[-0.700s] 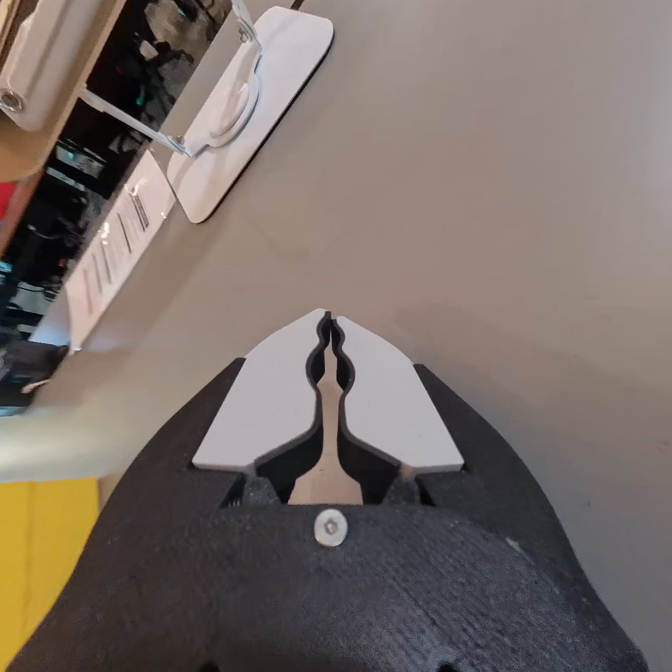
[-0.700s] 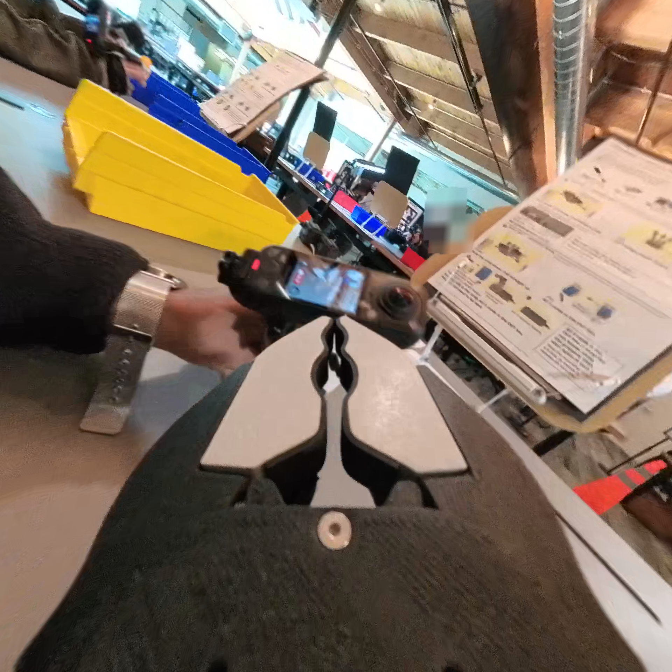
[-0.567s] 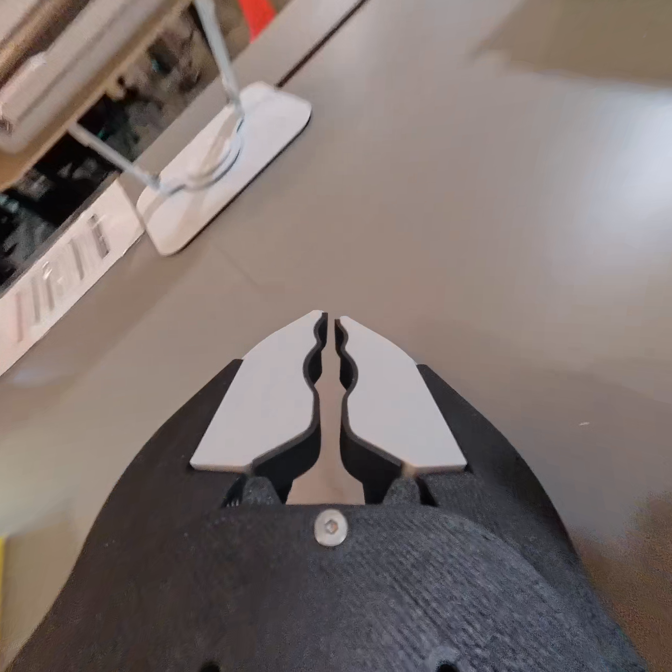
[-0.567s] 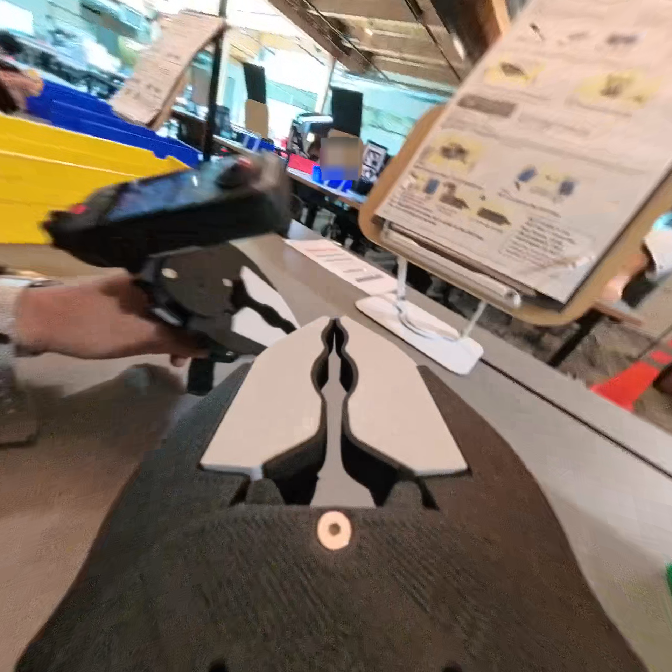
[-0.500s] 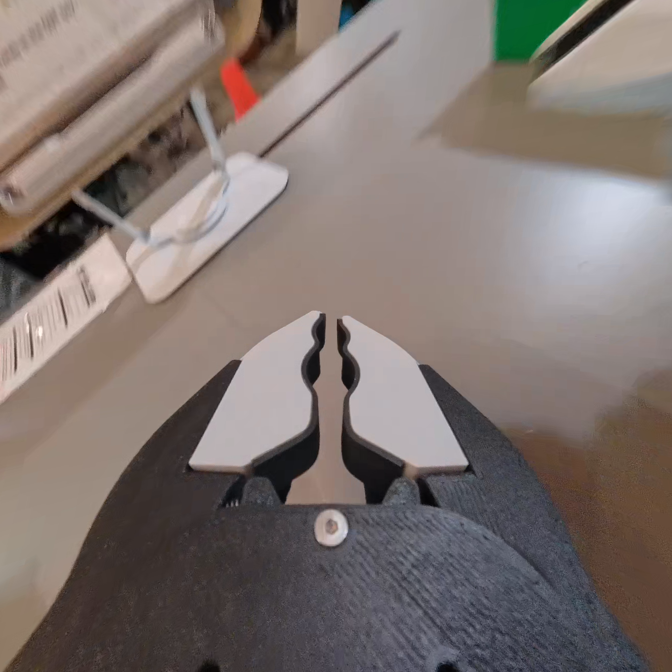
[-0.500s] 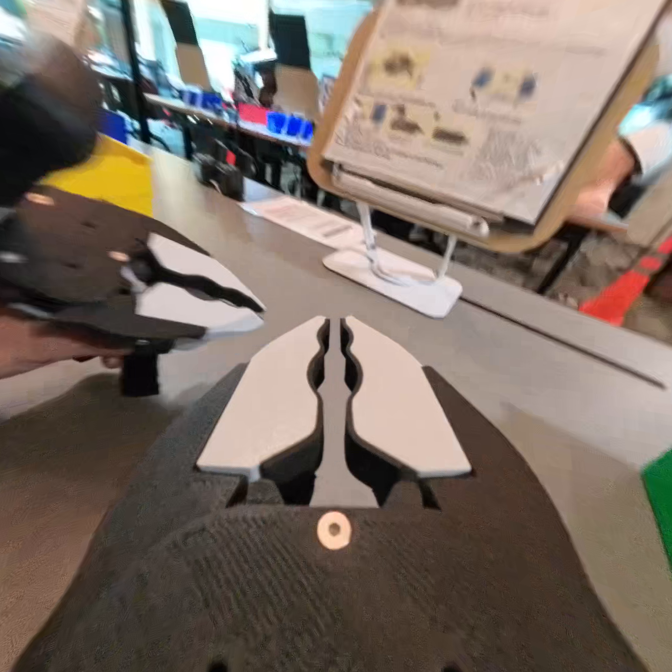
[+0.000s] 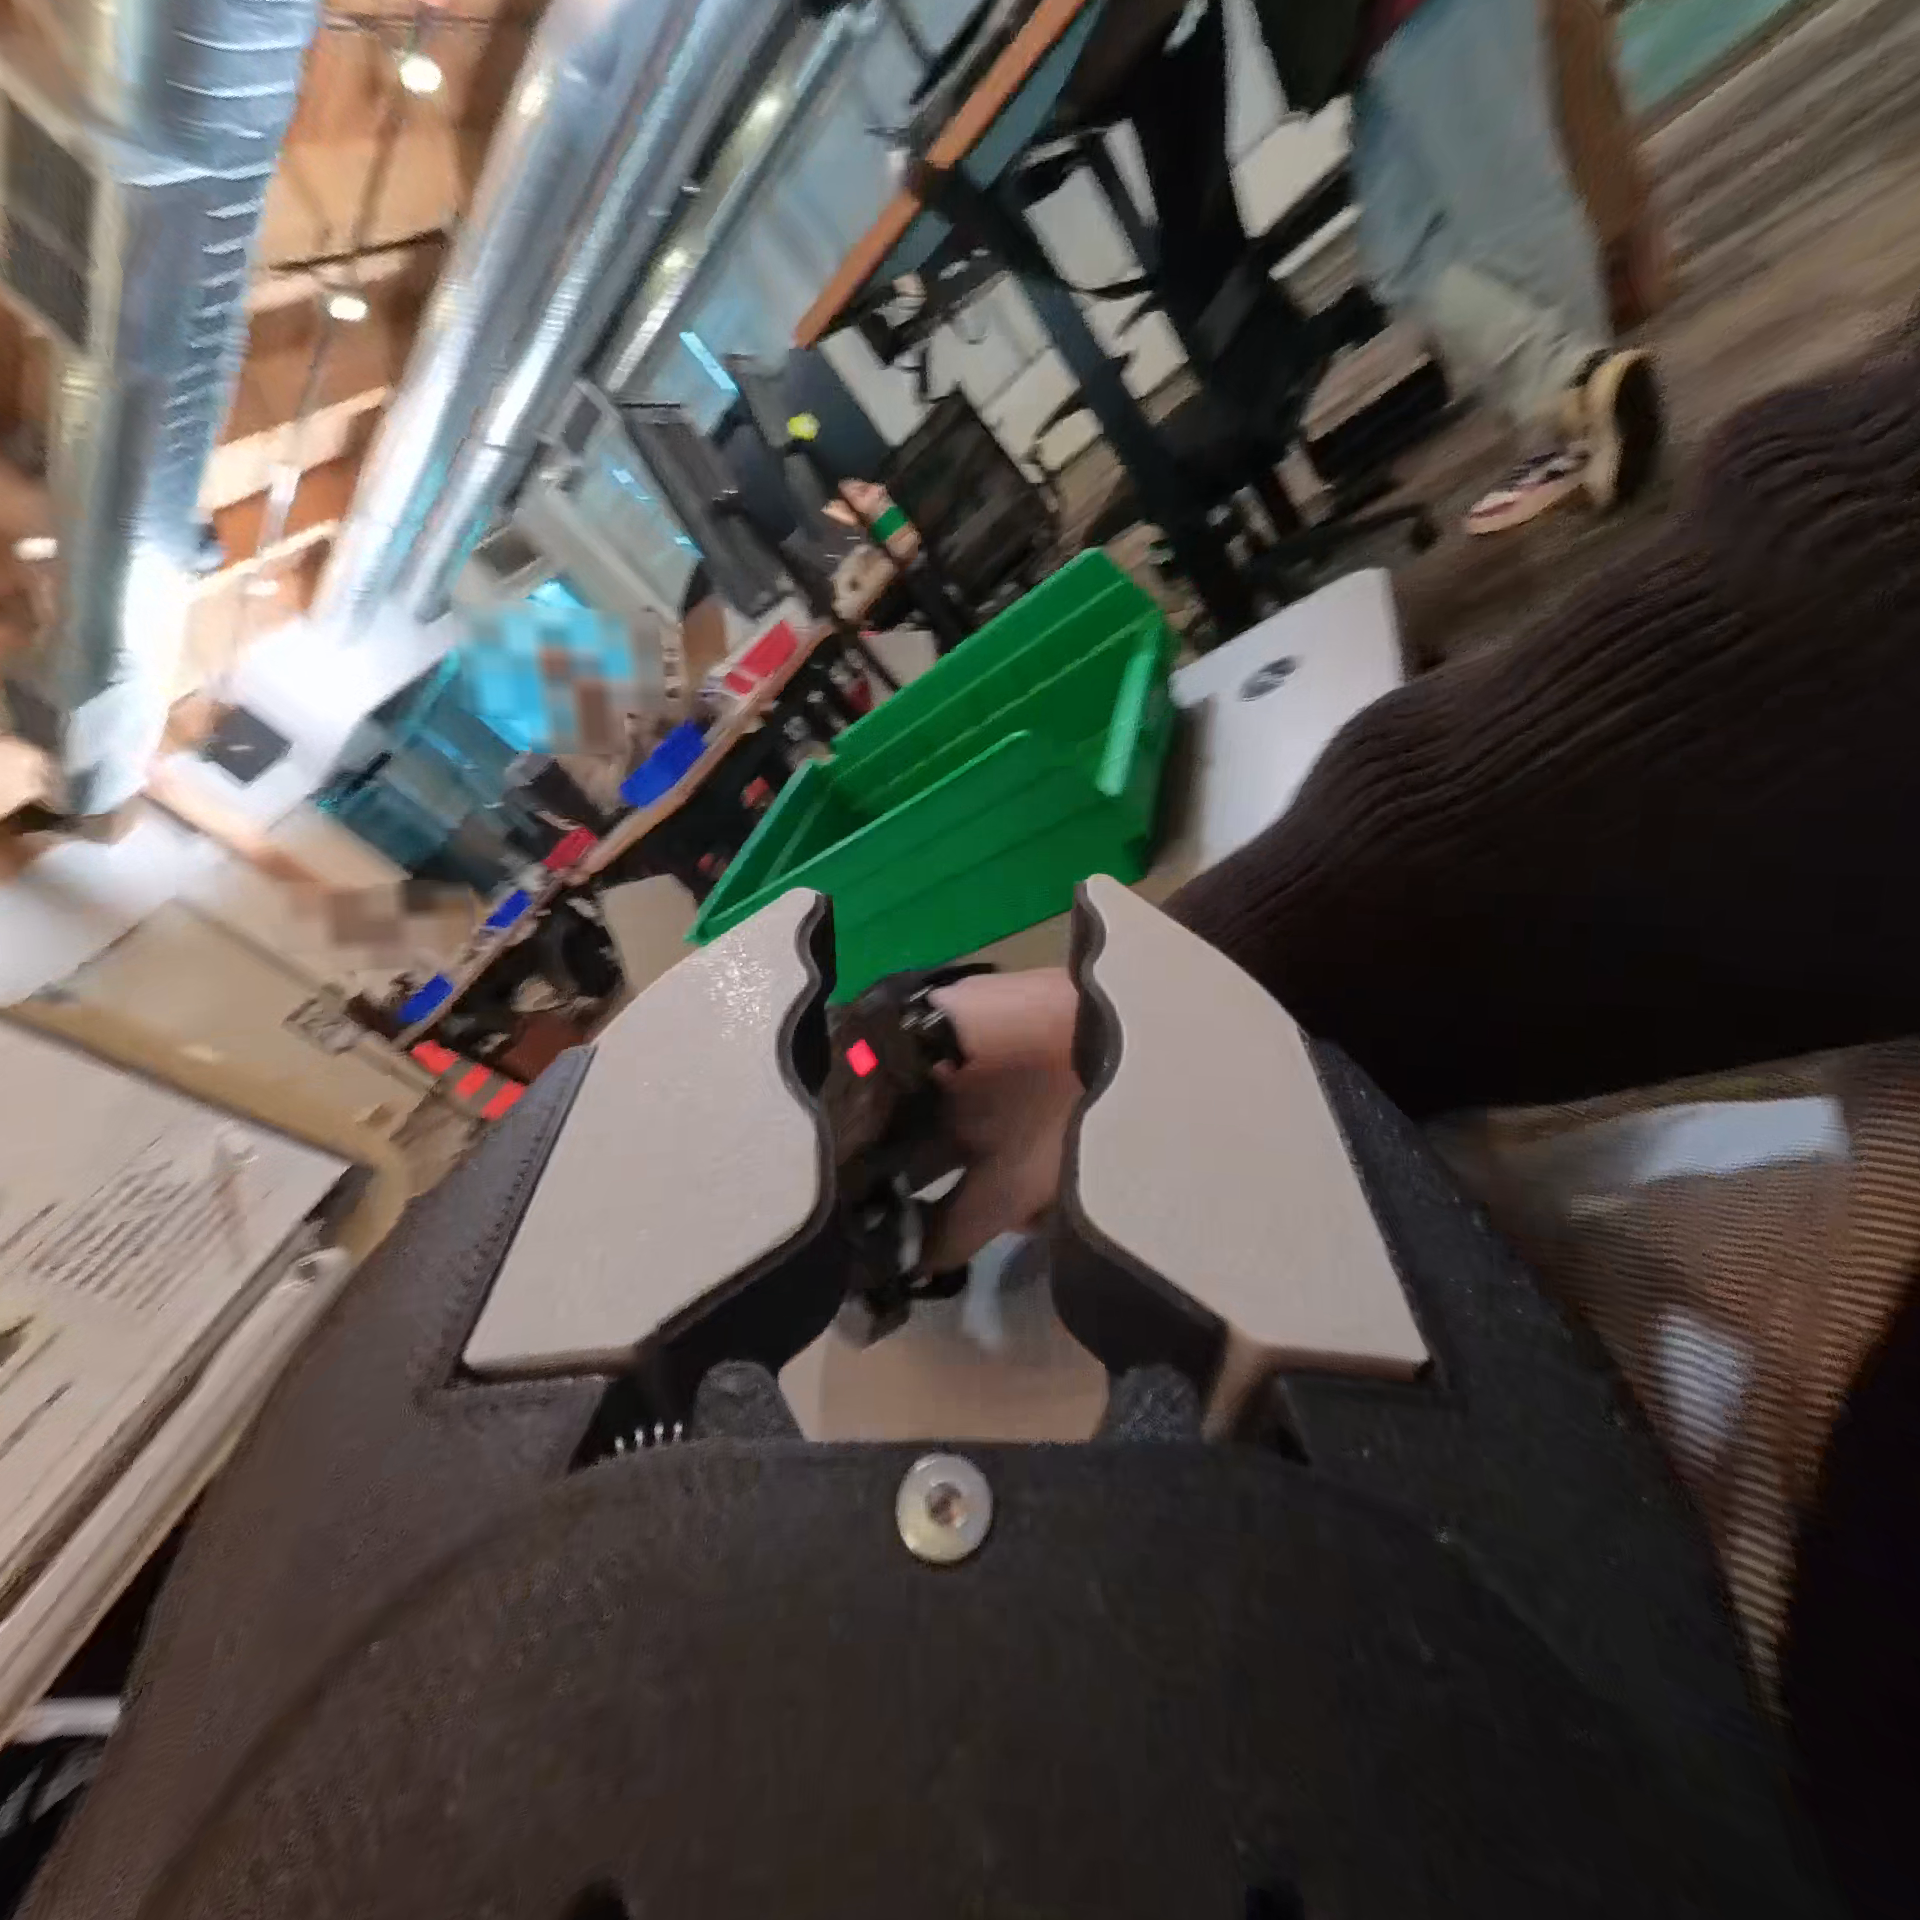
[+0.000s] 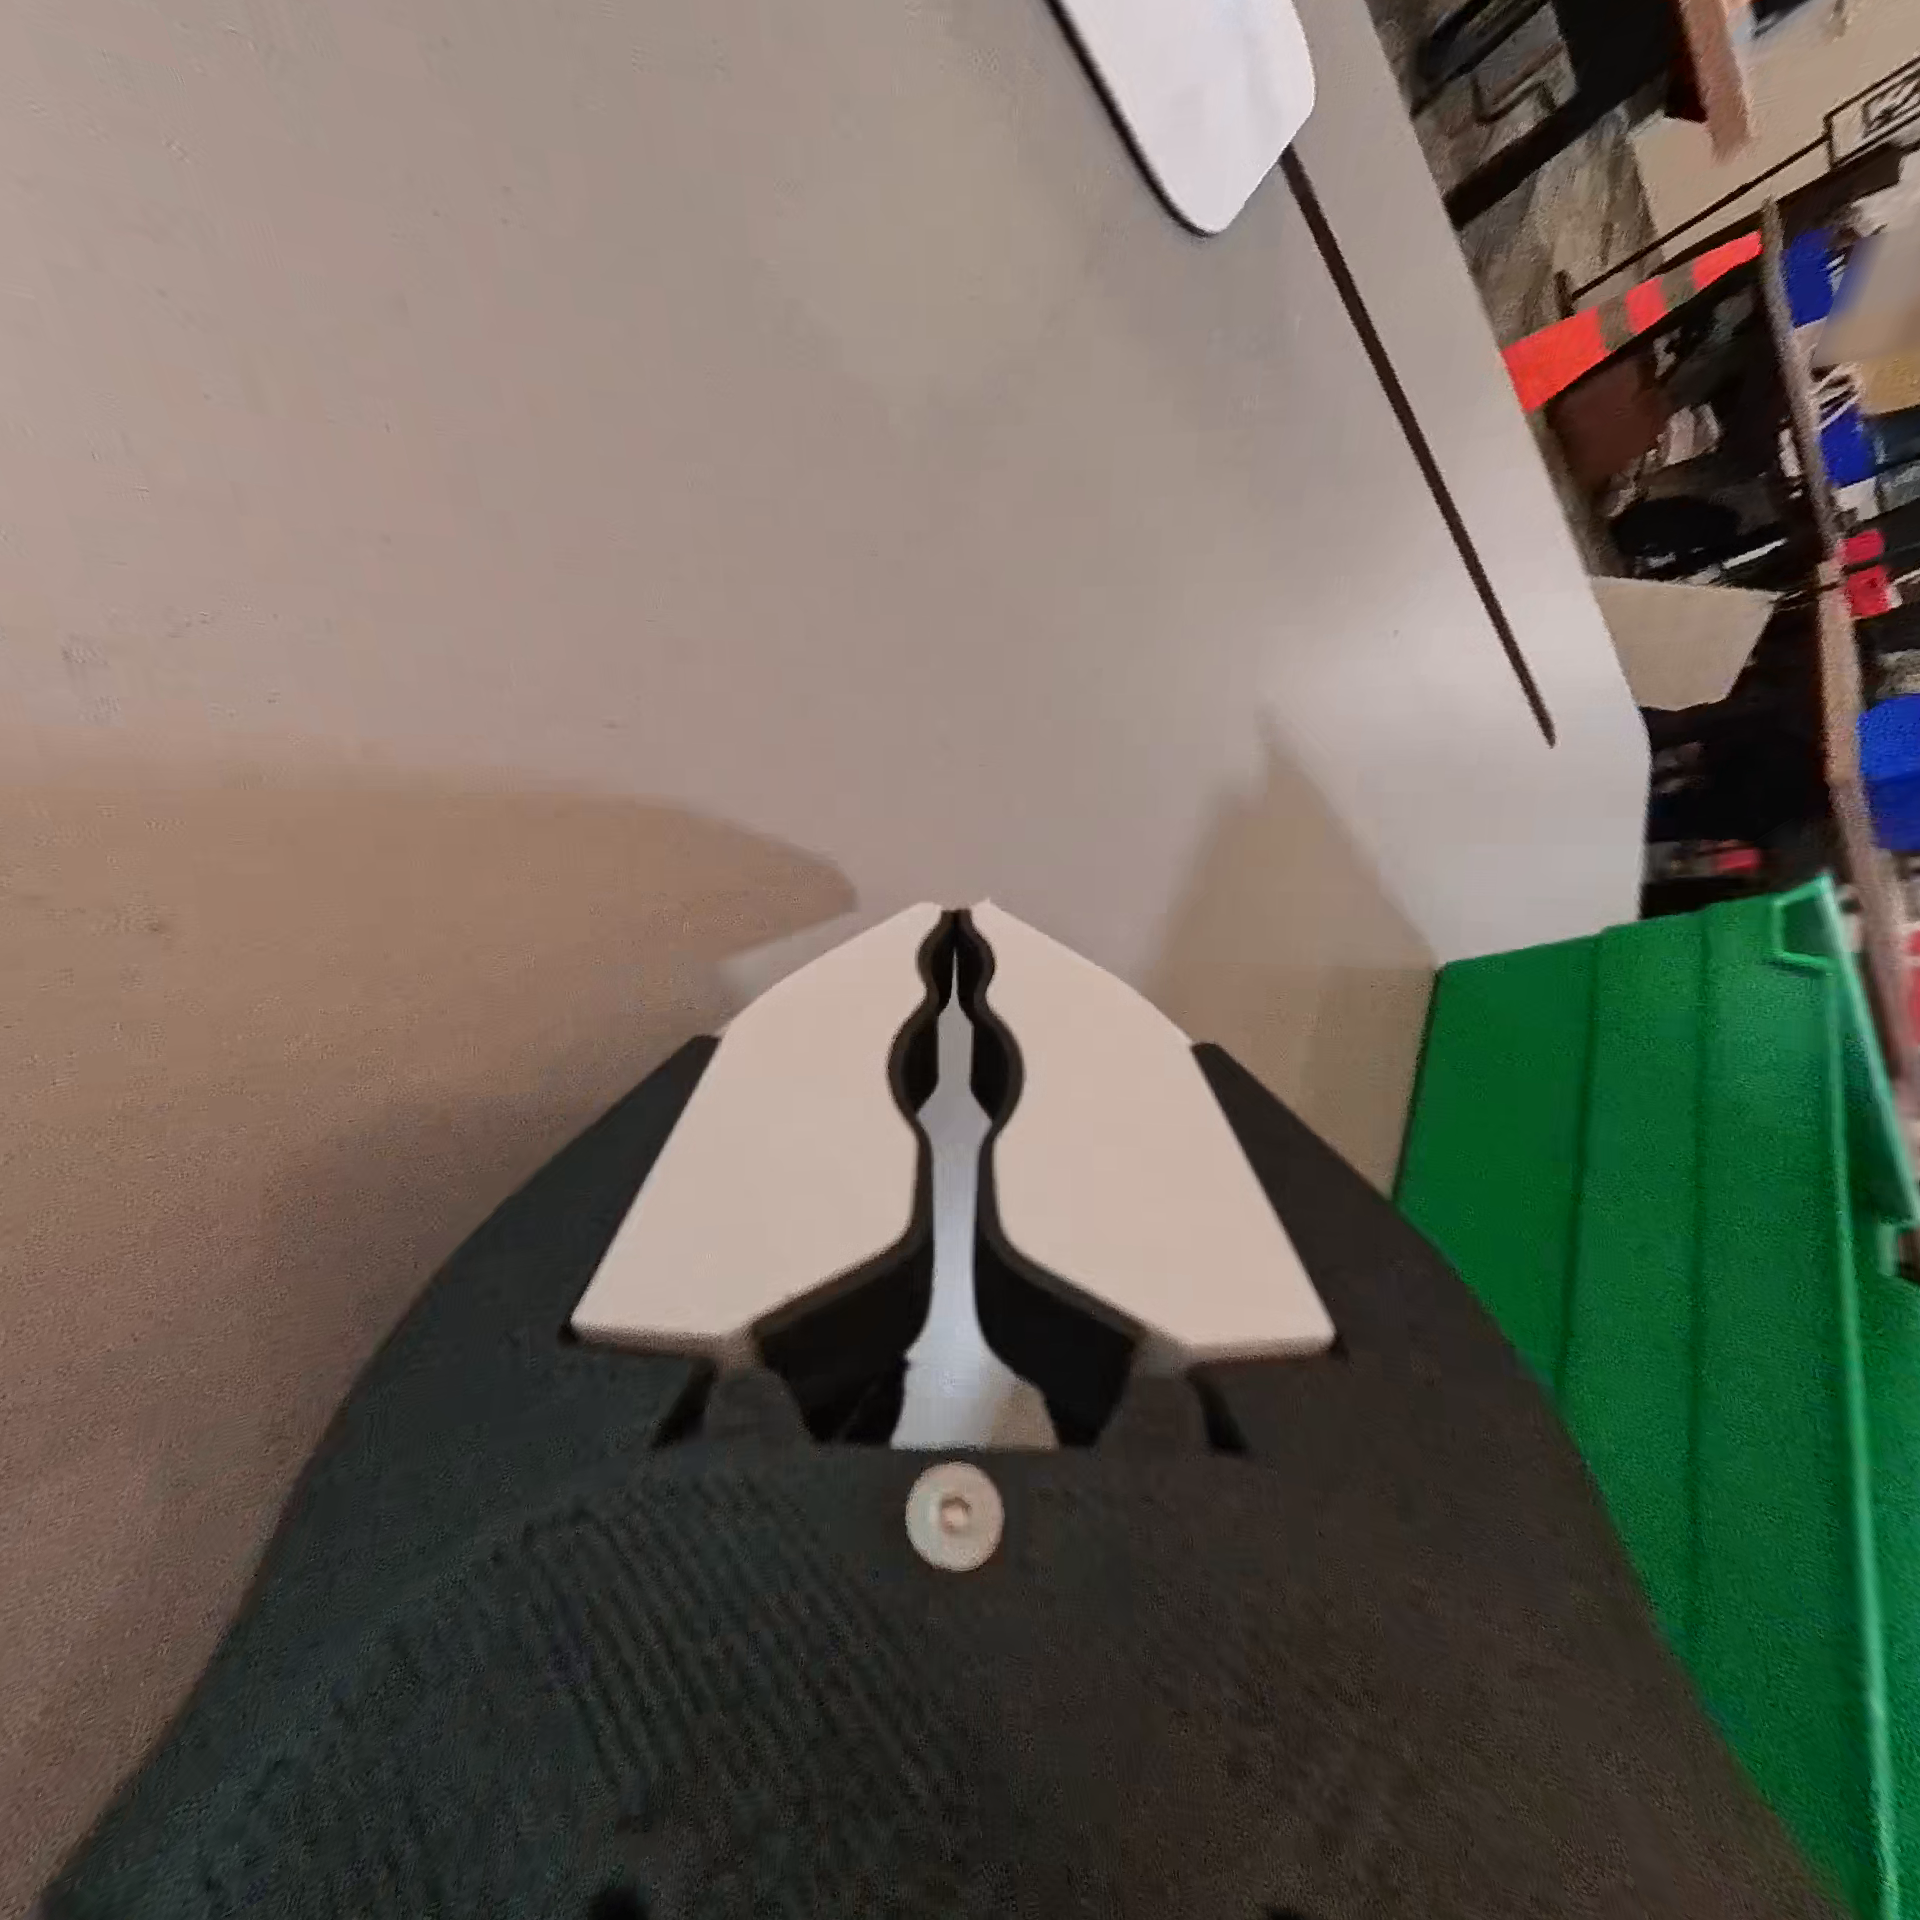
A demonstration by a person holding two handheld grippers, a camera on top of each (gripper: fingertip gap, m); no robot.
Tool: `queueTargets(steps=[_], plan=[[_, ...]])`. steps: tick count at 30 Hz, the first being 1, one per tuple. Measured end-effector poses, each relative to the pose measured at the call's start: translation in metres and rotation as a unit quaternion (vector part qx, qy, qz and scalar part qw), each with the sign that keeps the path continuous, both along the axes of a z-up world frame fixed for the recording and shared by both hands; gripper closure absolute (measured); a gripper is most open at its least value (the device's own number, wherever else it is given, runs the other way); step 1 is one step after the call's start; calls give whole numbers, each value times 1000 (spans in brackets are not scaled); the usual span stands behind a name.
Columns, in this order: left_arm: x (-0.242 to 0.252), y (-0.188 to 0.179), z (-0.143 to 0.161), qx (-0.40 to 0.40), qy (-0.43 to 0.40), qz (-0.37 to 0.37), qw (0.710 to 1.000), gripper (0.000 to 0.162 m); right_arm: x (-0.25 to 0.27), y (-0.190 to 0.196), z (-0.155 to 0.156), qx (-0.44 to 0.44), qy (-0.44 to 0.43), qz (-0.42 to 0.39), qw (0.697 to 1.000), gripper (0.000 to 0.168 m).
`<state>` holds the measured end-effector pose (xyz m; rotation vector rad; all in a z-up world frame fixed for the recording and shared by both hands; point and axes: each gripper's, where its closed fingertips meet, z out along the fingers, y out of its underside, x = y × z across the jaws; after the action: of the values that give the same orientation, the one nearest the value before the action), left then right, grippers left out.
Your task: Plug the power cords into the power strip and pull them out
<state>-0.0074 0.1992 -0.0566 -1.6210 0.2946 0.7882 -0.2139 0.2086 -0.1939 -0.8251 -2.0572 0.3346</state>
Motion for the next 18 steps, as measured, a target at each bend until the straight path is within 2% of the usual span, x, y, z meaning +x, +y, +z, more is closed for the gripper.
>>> queueTargets(steps=[5,9,12,15,18], plan=[[13,14,-27,-52,-102,-37,993,91,2,-14,11,56,44,33,997,168],[18,15,-31,-66,-93,-50,992,88,4,-20,17,78,63,46,994,168],[19,17,-38,-79,-119,-54,988,85,4,-23,17,80,66,51,993,168],[18,13,-33,-74,-89,-51,992,90,4,-22,17,79,69,50,993,168],[18,2,-4,-5,-46,-49,998,107,4,-24,20,50,69,51,995,168]])
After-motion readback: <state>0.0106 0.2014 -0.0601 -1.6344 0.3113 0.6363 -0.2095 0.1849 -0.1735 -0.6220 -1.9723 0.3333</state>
